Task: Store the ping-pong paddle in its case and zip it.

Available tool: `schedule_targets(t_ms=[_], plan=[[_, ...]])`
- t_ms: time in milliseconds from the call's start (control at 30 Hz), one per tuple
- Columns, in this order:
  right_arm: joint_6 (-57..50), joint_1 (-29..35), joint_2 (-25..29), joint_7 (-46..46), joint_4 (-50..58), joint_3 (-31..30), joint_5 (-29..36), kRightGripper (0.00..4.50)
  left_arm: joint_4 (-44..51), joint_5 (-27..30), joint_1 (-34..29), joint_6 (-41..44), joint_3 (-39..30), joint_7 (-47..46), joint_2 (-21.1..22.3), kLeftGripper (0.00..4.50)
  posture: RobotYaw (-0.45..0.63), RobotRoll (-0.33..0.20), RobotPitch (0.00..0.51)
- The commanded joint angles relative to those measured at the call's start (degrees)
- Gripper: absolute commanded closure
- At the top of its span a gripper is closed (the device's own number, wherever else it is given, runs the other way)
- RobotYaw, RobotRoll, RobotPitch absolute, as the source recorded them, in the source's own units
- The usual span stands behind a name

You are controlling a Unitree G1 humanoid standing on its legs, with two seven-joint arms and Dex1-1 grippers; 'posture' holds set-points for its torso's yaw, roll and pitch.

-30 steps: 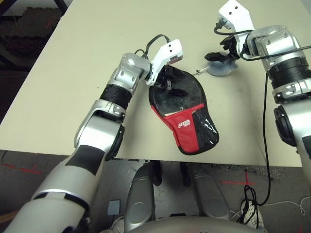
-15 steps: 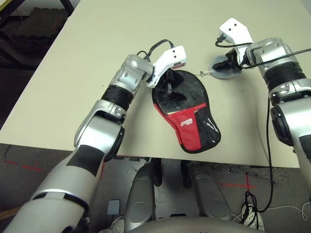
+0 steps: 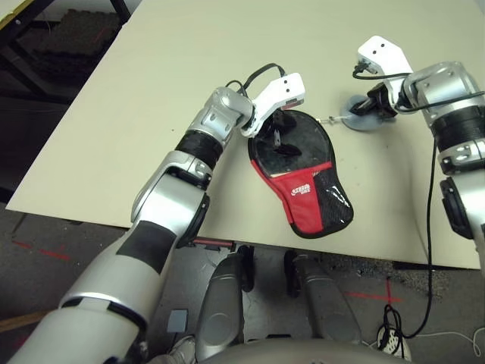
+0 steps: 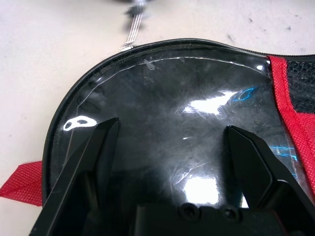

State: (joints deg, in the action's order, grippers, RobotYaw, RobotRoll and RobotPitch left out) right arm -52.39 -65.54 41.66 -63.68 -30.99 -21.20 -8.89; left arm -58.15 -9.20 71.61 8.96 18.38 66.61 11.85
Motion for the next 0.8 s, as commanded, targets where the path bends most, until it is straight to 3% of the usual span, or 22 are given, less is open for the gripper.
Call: schedule_targets(t_ms=[33, 367, 800], plan=[[-6.2, 5.2, 6.4, -4.5, 11.6, -2.2, 0.6, 4.26, -4.1, -2.7, -1.1, 0.0, 1.6, -2.4, -0.5, 0.00, -0.19, 0.000, 0.268], [-18.3, 18.3, 19.7, -7.7, 36.0, -0.7, 7.9, 4.27, -6.7, -2.8, 0.0, -1.6, 1.2, -3.3, -1.8, 0.00, -0.22, 0.000, 0.273], [-29.7, 28.7, 31.2, -4.7, 55.2, 5.9, 22.4, 4.27, -8.2, -2.9, 0.0, -2.6, 0.8, -3.6, -2.3, 0.00, -0.25, 0.000, 0.276]])
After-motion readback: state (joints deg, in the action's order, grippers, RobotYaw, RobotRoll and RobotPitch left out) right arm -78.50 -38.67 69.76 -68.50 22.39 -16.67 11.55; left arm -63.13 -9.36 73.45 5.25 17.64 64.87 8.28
